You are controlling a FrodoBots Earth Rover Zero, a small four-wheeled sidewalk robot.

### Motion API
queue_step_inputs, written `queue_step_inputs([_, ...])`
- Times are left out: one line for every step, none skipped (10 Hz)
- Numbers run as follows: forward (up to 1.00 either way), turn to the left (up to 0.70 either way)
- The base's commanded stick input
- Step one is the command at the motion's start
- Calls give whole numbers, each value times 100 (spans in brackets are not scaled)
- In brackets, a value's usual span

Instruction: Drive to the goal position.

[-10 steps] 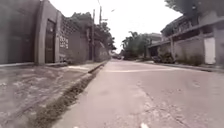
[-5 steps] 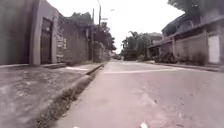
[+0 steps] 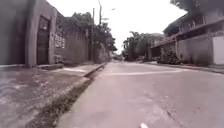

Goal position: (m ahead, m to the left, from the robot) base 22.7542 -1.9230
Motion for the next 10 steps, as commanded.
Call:
queue_step_inputs([70,0])
queue_step_inputs([70,0])
queue_step_inputs([70,0])
queue_step_inputs([70,0])
queue_step_inputs([70,0])
queue_step_inputs([70,0])
queue_step_inputs([70,0])
queue_step_inputs([70,0])
queue_step_inputs([70,0])
queue_step_inputs([70,0])
